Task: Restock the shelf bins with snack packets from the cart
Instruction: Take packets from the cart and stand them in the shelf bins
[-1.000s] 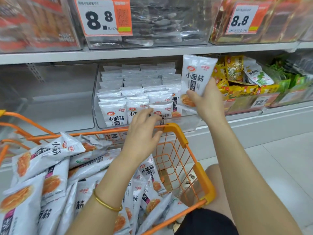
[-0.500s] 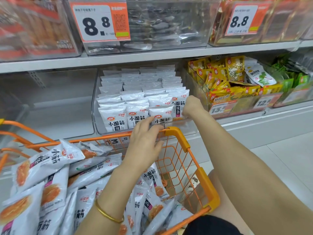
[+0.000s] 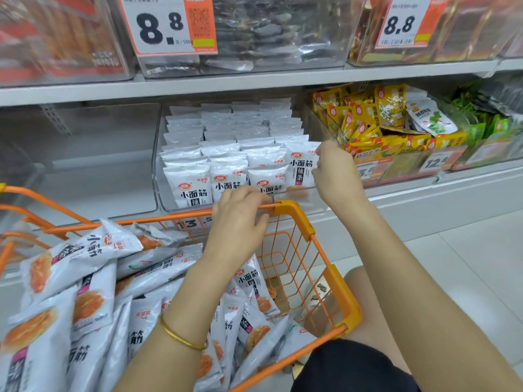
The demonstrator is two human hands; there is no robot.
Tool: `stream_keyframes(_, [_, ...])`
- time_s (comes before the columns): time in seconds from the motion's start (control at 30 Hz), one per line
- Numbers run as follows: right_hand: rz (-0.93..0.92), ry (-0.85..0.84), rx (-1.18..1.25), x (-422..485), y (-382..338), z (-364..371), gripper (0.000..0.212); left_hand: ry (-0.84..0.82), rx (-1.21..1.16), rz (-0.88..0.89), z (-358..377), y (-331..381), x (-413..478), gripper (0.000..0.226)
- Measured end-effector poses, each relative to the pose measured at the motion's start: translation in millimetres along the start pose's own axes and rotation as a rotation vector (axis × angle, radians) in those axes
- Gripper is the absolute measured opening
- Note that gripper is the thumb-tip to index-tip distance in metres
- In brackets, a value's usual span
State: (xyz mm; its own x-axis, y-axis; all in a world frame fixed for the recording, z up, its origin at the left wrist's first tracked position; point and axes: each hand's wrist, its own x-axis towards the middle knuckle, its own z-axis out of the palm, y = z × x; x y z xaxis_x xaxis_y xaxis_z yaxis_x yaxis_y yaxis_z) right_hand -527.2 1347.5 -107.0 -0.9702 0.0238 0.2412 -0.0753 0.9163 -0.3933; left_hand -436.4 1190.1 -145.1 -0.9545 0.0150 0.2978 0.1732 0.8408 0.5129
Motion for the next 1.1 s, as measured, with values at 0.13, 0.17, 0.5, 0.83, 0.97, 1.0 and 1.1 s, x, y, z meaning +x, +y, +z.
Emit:
stream_keyframes(0.13, [-0.426,-0.584,-0.012,-61.5,-9.5,-10.6,0.025,-0.031,-0.018,-0.001,-1.5,1.1,1.7,0.022])
stream_keyframes(0.17, [-0.530,-0.816,-0.104,-75.5,-12.8,-5.7,0.029,-0.048,-0.024,0.004,-1.2,0.8,2.0,0.021])
stream_keyframes(0.5, [-0.766,-1.081,-0.361,-101.6,-5.3,47.0,0.016,-0.373,-0.199,-0.159,-6.1,0.2,-0.2,0.025])
stream_keyframes(0.83, [-0.497,-0.705,0.155,-56.6,8.0,-23.6,0.025,-0.682,-0.468,-0.204,-19.9,5.7,-1.1,0.011])
stream_keyframes(0.97, [-0.285,-0.575,0.519,-56.8,9.8,-19.3,0.017,-0.552,-0.478,-0.155,-13.2,2.2,-0.9,0.017])
stream_keyframes(1.0, [-0.196,-0.530,0.637,-57.7,10.9,-17.9,0.016,-0.503,-0.520,-0.182,-13.5,3.2,-0.8,0.017])
stream_keyframes(1.1, [0.018,-0.534,0.866,-62.0,14.4,-15.6,0.018,-0.305,-0.671,-0.267,-15.6,7.7,0.7,0.015])
